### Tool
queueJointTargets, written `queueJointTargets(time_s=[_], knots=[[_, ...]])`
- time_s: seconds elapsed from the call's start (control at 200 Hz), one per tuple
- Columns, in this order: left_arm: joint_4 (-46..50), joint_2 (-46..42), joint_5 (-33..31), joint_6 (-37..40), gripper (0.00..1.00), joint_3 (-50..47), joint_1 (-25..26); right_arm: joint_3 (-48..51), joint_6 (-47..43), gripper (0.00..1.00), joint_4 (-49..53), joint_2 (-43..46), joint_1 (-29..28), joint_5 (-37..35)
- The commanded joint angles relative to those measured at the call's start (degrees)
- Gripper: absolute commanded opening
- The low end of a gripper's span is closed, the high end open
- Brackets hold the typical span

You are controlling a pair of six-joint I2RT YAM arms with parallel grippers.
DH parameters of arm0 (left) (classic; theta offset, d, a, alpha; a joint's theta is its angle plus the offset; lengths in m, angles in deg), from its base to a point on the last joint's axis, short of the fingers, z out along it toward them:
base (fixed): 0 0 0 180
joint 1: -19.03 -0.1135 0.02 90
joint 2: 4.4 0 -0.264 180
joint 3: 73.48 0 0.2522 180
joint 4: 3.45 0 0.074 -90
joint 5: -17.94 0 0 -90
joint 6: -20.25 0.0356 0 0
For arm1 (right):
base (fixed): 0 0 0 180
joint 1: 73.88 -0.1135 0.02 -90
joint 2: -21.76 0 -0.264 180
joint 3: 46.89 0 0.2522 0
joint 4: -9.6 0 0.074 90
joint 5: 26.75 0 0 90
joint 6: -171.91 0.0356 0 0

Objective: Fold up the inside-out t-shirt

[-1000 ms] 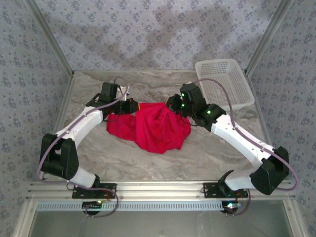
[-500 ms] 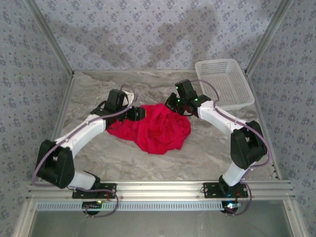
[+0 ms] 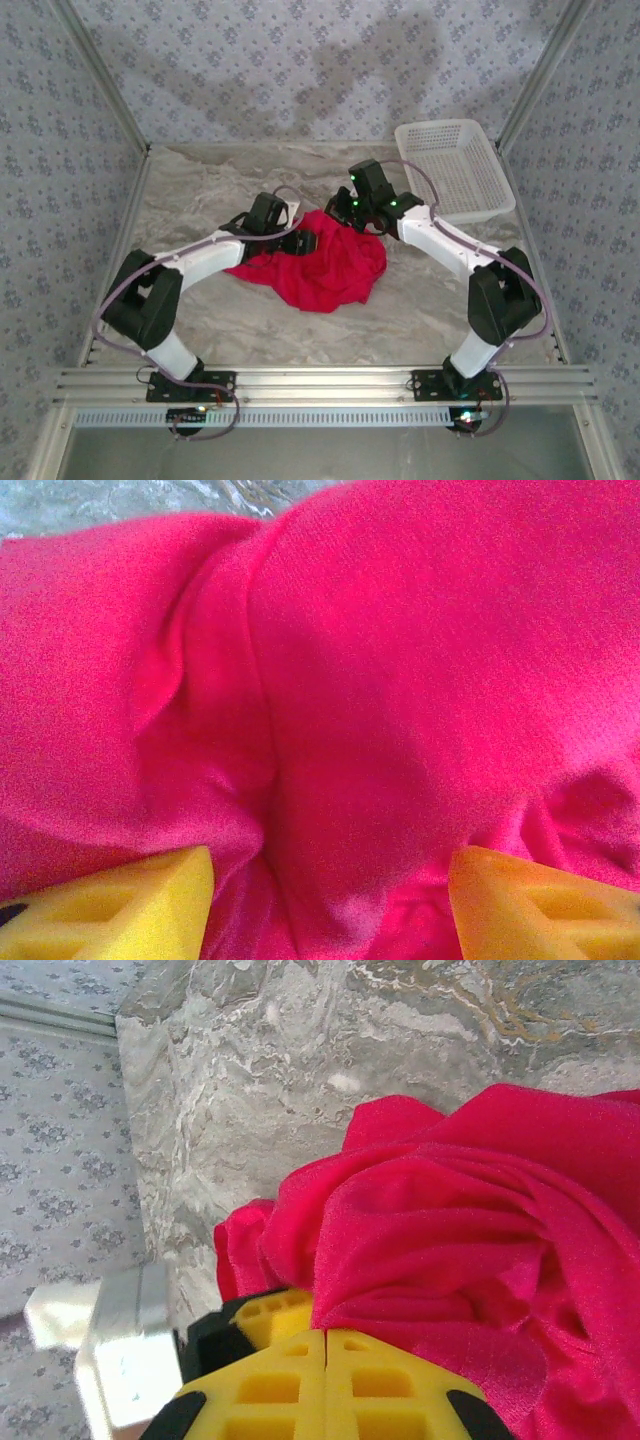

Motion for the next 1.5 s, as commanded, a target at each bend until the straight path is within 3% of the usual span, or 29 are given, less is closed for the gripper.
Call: queueJointTargets(time_s=[0.0, 0.055, 0.16, 0.245, 0.365, 0.46, 0.57, 0.7, 0.82, 0.959, 1.099, 1.159, 1.299, 1.494], knots=[[-2.3, 2.6, -0.8, -0.9, 0.59, 4.8, 0.4, -0.6, 0.8, 0.0, 0.1, 2.8, -0.3, -0.2], [-1.4, 3.9, -0.7, -0.7, 0.51, 6.0, 0.4, -0.3, 0.7, 0.0, 0.2, 3.1, -0.3, -0.2], [1.8, 4.3, 1.4, -0.7, 0.16, 8.8, 0.3, 0.3, 0.1, 0.0, 0.8, 3.1, 0.1, -0.7], [5.0, 1.7, 4.2, -1.1, 0.0, 11.0, 0.3, 1.3, -0.3, 0.0, 0.7, 2.5, 1.7, -0.8], [8.5, -4.8, 9.7, -0.6, 0.0, 12.6, 0.3, 1.5, -1.6, 0.0, 0.9, 0.0, 5.8, -0.1], [7.1, -9.5, 17.9, -1.0, 0.0, 11.7, -0.5, -0.3, -2.6, 0.0, 1.9, -3.3, 8.3, 2.1], [-1.7, -12.2, 28.7, -4.8, 0.0, 6.7, -2.0, -1.7, -2.8, 0.0, 1.9, -5.8, 9.4, 5.5], [-13.8, -10.9, 36.5, -11.6, 0.0, 0.7, -3.6, -1.6, -3.5, 0.0, 2.7, -5.0, 9.4, 6.6], [-18.5, -8.3, 37.5, -13.5, 0.0, -1.6, -4.5, -1.6, -5.5, 0.0, 5.4, -2.5, 10.0, 6.8], [-22.6, -5.5, 39.2, -17.0, 0.0, -2.1, -5.6, 3.3, -8.1, 0.4, 5.5, 2.5, 9.9, 6.0], [-27.6, -4.4, 40.7, -21.3, 0.0, -2.7, -7.2, 13.5, -11.5, 0.57, -1.3, 8.6, 8.5, 8.5], [-29.5, -4.1, 41.1, -22.9, 0.0, -2.8, -7.7, 16.3, -13.0, 0.58, -3.5, 10.0, 7.2, 8.3], [-29.4, -3.9, 41.4, -24.2, 0.0, -2.1, -8.4, 21.5, -14.8, 0.5, -11.6, 10.3, 3.3, 10.0], [-27.0, -4.5, 40.7, -23.7, 0.0, -2.0, -9.1, 19.6, -17.5, 0.53, -11.8, 7.8, -1.4, 4.8]])
